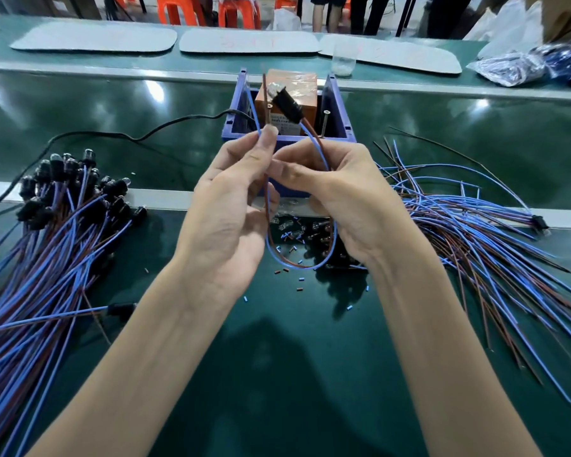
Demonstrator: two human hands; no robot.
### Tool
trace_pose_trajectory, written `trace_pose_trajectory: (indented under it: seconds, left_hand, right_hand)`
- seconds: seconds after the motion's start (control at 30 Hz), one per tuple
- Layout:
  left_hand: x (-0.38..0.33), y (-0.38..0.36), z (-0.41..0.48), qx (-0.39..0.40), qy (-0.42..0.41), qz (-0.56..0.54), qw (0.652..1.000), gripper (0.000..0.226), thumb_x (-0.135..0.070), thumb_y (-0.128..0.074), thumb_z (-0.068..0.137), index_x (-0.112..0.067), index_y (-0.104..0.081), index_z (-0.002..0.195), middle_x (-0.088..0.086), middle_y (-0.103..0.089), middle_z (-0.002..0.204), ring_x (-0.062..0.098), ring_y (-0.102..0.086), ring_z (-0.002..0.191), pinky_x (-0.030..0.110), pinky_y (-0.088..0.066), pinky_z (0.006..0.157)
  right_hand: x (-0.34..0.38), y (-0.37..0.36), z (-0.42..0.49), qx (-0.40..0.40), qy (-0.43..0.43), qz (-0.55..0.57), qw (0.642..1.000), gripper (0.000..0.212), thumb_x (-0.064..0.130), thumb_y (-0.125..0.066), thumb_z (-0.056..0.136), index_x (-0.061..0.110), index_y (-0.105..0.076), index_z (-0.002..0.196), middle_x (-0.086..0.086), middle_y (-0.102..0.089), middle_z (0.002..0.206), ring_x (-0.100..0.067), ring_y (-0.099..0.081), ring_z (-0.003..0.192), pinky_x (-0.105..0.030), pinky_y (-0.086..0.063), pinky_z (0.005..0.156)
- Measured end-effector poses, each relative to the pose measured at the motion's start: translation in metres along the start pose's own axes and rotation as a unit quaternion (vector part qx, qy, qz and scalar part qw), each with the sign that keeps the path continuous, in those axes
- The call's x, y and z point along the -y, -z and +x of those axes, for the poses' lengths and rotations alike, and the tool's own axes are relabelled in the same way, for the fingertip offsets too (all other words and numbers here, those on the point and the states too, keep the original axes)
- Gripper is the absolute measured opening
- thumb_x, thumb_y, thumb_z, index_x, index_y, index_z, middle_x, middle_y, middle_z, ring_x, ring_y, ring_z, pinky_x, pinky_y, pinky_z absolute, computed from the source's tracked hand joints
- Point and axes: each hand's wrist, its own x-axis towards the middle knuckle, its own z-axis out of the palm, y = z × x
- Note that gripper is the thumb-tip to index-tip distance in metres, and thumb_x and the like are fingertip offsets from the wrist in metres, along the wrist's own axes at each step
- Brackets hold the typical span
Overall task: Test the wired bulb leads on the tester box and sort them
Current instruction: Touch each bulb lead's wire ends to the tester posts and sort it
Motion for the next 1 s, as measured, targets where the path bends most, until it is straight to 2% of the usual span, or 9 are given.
trace_pose_trajectory:
  seconds: [0.13,0.23,0.3,0.4,0.47,0.6,0.73,0.83,1.0]
  left_hand:
    - [0.001,-0.001,0.0,-0.013,0.011,-0.013,1.0,0.007,-0.019,-0.063,0.087,-0.021,-0.061,0.08,-0.01,-0.061,0.06,0.002,-0.054,0.057,0.015,-0.04,0.059]
    - [0.002,-0.001,0.0,-0.027,0.006,-0.017,0.999,0.01,-0.017,-0.066,0.086,-0.021,-0.063,0.078,-0.008,-0.062,0.063,0.004,-0.052,0.058,0.017,-0.039,0.061]
    - [0.003,0.0,0.0,-0.03,0.005,-0.011,0.999,0.011,-0.017,-0.067,0.085,-0.022,-0.063,0.076,-0.008,-0.063,0.065,0.003,-0.052,0.059,0.017,-0.038,0.062]
    - [0.003,-0.001,-0.001,-0.024,0.01,-0.015,1.0,0.01,-0.018,-0.066,0.085,-0.022,-0.064,0.076,-0.008,-0.066,0.064,0.003,-0.058,0.056,0.016,-0.044,0.057]
    - [0.002,0.0,-0.002,-0.016,0.012,-0.03,0.999,0.01,-0.017,-0.064,0.088,-0.02,-0.062,0.078,-0.005,-0.069,0.065,0.004,-0.061,0.052,0.015,-0.046,0.048]
    - [0.002,0.005,0.001,-0.046,0.002,0.015,0.999,0.007,-0.022,-0.064,0.089,-0.023,-0.063,0.082,-0.011,-0.065,0.063,0.002,-0.059,0.052,0.015,-0.046,0.049]
    - [0.006,0.012,0.005,-0.094,-0.027,0.073,0.993,0.011,-0.028,-0.065,0.089,-0.025,-0.071,0.081,-0.014,-0.058,0.059,0.002,-0.043,0.044,0.013,-0.036,0.047]
    - [0.007,0.012,0.008,-0.087,-0.056,0.081,0.991,0.013,-0.022,-0.06,0.094,-0.022,-0.072,0.091,-0.013,-0.054,0.055,0.003,-0.027,0.042,0.013,-0.028,0.045]
    - [0.007,0.016,0.016,-0.082,-0.079,0.115,0.987,0.037,0.003,-0.039,0.097,-0.008,-0.06,0.126,-0.004,-0.066,0.075,0.003,-0.036,0.05,0.01,-0.035,0.051]
  right_hand:
    - [0.002,0.0,0.002,-0.003,-0.017,-0.024,1.0,0.007,0.005,-0.069,0.084,0.005,-0.067,0.076,-0.007,-0.066,0.07,-0.013,-0.061,0.064,-0.038,-0.059,0.075]
    - [0.004,-0.002,-0.001,0.015,-0.009,-0.009,1.0,0.01,-0.001,-0.068,0.082,0.005,-0.065,0.074,0.0,-0.064,0.058,-0.002,-0.057,0.048,-0.011,-0.044,0.045]
    - [0.004,-0.002,-0.002,0.014,-0.012,0.005,1.0,0.013,-0.003,-0.067,0.083,0.005,-0.063,0.072,-0.001,-0.062,0.056,-0.002,-0.054,0.044,-0.008,-0.04,0.043]
    - [0.003,-0.003,0.0,0.009,-0.03,-0.001,0.999,0.01,0.002,-0.067,0.085,0.006,-0.063,0.077,-0.008,-0.066,0.069,-0.011,-0.061,0.06,-0.018,-0.053,0.057]
    - [0.003,-0.004,0.001,-0.004,-0.039,-0.007,0.999,0.012,0.004,-0.067,0.086,0.009,-0.061,0.078,-0.01,-0.068,0.078,-0.016,-0.065,0.071,-0.02,-0.053,0.061]
    - [0.005,-0.003,0.001,-0.026,-0.046,0.083,0.995,0.013,0.003,-0.058,0.092,0.01,-0.052,0.083,-0.011,-0.07,0.076,-0.021,-0.071,0.069,-0.033,-0.06,0.063]
    - [0.009,0.0,-0.002,-0.086,-0.02,0.107,0.99,0.014,0.006,-0.059,0.092,0.01,-0.053,0.081,-0.006,-0.07,0.069,-0.011,-0.068,0.056,-0.009,-0.044,0.044]
    - [0.008,0.002,0.0,-0.144,0.015,0.107,0.984,0.013,0.005,-0.063,0.09,0.011,-0.055,0.081,-0.005,-0.07,0.068,-0.008,-0.065,0.052,-0.008,-0.039,0.04]
    - [0.003,0.011,0.005,-0.221,0.043,0.127,0.966,0.014,0.009,-0.066,0.089,0.014,-0.054,0.082,-0.002,-0.072,0.069,-0.007,-0.064,0.051,-0.008,-0.032,0.038]
